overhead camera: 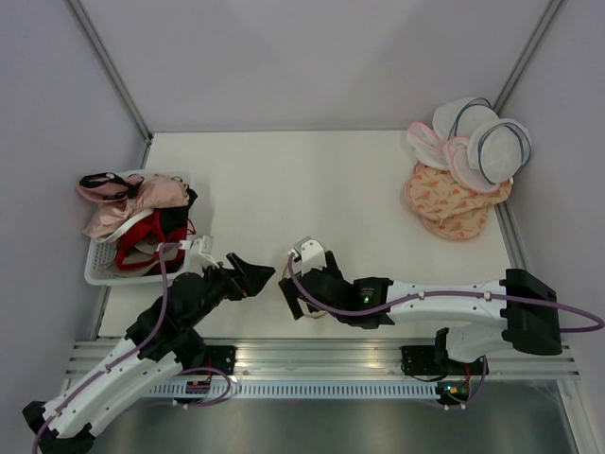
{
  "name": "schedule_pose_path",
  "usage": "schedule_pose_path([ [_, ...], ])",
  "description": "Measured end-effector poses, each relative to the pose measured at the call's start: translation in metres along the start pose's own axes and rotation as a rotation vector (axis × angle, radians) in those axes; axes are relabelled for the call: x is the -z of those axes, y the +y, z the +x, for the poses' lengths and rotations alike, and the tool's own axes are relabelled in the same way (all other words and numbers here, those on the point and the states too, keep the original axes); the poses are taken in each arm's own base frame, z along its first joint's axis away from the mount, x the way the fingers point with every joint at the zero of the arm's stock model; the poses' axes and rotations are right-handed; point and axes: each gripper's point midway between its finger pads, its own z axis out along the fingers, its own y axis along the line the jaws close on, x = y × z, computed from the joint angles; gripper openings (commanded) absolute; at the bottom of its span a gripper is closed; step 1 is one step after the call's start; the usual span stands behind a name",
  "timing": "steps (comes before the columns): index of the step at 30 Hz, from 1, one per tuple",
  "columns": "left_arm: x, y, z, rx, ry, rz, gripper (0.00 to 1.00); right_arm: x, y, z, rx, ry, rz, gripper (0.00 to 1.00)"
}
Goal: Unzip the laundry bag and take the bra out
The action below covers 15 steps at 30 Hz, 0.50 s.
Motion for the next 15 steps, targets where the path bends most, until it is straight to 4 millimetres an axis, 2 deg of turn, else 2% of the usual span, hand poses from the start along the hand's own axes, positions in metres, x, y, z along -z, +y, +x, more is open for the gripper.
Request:
schedule_pose_path([
  [2, 0.006, -0.001, -0.009, 0.008, -0.04, 0.004, 1.0, -0.003, 0.008, 0.001, -0.011, -0.001, -0.024, 0.98],
  [5, 0.011, -0.002, -0.017, 0.015, -0.077, 0.006, 1.0, -0.017, 0.018, 0.012, -0.018, 0.026, -0.022, 0.98],
  [10, 0.013, 0.004, -0.014, 0.018, -0.071, -0.018, 1.0, -0.049, 0.025, 0.039, -0.005, 0.1, 0.094, 0.98],
  [12, 0.014, 0.007, -0.012, 0.016, -0.062, -0.029, 1.0, -0.062, 0.024, 0.048, -0.005, 0.115, 0.156, 0.98],
  [15, 0.016, 0.013, -0.009, 0.012, -0.055, -0.05, 1.0, -0.073, 0.011, 0.058, -0.013, 0.117, 0.26, 0.98],
])
